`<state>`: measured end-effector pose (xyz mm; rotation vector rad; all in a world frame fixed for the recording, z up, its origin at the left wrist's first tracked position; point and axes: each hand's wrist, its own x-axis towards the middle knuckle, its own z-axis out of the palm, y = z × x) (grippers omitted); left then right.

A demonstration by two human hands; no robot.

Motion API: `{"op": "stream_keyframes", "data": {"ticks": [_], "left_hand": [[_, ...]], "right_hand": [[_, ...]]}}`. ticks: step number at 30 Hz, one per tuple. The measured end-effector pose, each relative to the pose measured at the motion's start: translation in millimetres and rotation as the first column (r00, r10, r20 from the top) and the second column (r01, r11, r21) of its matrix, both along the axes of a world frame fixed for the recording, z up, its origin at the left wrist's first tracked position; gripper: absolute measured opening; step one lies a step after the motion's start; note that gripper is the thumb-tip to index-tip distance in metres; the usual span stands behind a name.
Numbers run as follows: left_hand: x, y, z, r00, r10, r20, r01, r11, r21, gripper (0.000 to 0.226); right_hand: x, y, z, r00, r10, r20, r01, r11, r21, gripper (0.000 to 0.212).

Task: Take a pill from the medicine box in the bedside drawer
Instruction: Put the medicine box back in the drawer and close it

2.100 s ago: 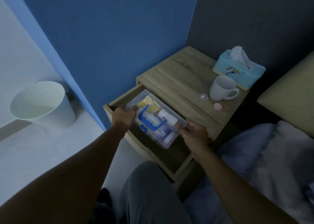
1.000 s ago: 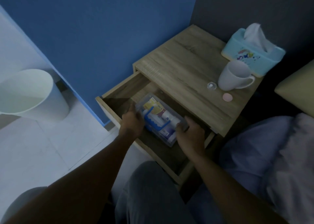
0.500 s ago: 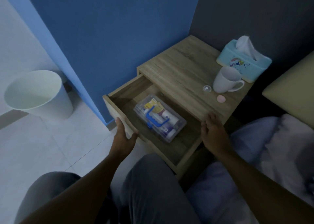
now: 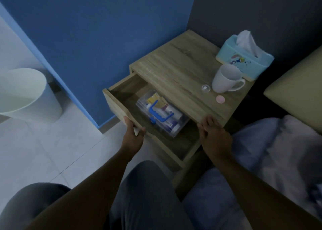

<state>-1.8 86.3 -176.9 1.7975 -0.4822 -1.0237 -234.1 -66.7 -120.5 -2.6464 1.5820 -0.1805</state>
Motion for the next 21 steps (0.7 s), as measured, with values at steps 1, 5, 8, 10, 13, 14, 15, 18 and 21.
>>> {"op": "stream_keyframes", "data": {"ticks": [1,5,8,10,13,14,15,18,21], "left_hand": [[-1,-7,-1,1.0,-0.001,-0.003,0.001,1.0,-0.008,0.083],[-6,-34,-4,1.0,-0.016,0.013,0.017,1.0,-0.019,0.082],[-8,-56,-4,1.0,-0.028,-0.006,0.028,0.999,-0.041,0.083],[-11,-70,-2,0.999,-0.035,-0.018,0.034,0.998,-0.052,0.083],[-15,-91,0,0.999,-0.033,-0.025,0.031,0.997,-0.068,0.086],[-16,-97,1,0.999,-0.034,-0.022,0.032,0.997,-0.073,0.088],[-18,-103,1,0.999,-0.034,-0.014,0.033,0.996,-0.077,0.089],[-22,-119,3,0.999,-0.033,0.006,0.033,0.996,-0.088,0.09],[-24,-132,1,0.998,-0.04,0.048,0.043,0.996,-0.078,0.091]], "right_hand": [[0,-1,1,1.0,-0.01,-0.012,0.01,1.0,-0.001,0.041],[-1,-6,-3,1.0,0.001,-0.025,-0.002,0.999,-0.051,0.037],[-3,-8,-10,0.999,0.021,0.048,-0.014,0.988,-0.156,0.029],[-5,-10,-15,0.996,0.017,0.087,0.0,0.981,-0.192,0.031],[-5,-11,-18,0.99,0.028,0.136,0.001,0.977,-0.211,0.034],[-4,-11,-18,0.988,0.035,0.153,-0.001,0.977,-0.214,0.033],[-4,-11,-17,0.985,0.038,0.17,0.0,0.976,-0.218,0.033],[-4,-10,-16,0.981,0.034,0.189,0.013,0.971,-0.238,0.03],[-3,-9,-16,0.978,0.051,0.2,-0.01,0.979,-0.203,0.031]]}}
